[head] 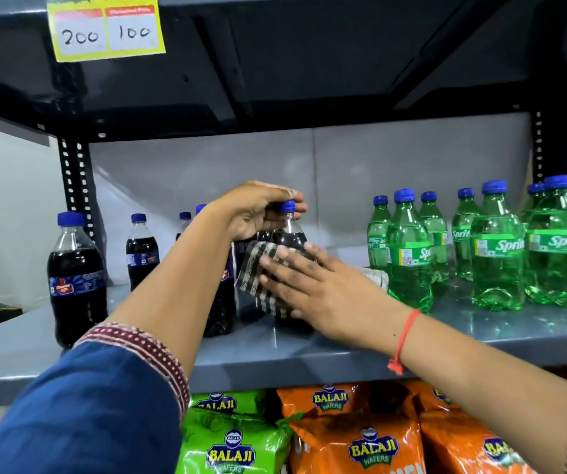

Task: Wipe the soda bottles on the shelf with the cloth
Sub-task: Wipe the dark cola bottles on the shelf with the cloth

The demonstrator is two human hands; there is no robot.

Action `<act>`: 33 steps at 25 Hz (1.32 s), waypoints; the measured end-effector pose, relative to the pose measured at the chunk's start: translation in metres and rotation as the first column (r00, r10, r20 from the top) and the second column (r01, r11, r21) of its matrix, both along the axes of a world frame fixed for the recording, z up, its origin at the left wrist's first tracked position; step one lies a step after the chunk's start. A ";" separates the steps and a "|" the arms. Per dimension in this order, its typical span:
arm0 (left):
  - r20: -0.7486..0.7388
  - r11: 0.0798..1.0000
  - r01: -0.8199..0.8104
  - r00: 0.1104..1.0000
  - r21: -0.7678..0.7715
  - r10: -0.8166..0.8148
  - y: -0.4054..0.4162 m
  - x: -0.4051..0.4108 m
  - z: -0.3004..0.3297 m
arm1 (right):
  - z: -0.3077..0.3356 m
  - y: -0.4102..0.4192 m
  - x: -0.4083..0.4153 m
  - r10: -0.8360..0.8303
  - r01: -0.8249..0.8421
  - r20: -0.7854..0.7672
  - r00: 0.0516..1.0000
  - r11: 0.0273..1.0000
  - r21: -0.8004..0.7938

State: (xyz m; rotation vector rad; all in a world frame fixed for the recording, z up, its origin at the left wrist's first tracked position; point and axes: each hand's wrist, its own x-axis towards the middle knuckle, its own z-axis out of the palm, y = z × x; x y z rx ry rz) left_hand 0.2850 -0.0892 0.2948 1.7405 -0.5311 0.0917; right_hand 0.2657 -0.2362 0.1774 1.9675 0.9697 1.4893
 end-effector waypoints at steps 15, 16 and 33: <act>-0.026 0.999 0.036 0.999 -0.004 -0.036 0.001 -0.003 0.001 | 0.014 -0.008 0.004 0.012 -0.008 0.018 1.000 0.984 -0.176; -0.031 0.999 0.046 0.998 -0.019 -0.046 0.001 -0.002 0.001 | 0.018 -0.009 0.005 0.012 -0.008 0.033 0.999 0.992 -0.122; -0.062 0.997 0.063 0.996 -0.047 -0.066 0.002 0.000 0.002 | 0.024 -0.013 0.007 0.001 -0.002 -0.009 1.000 0.981 -0.194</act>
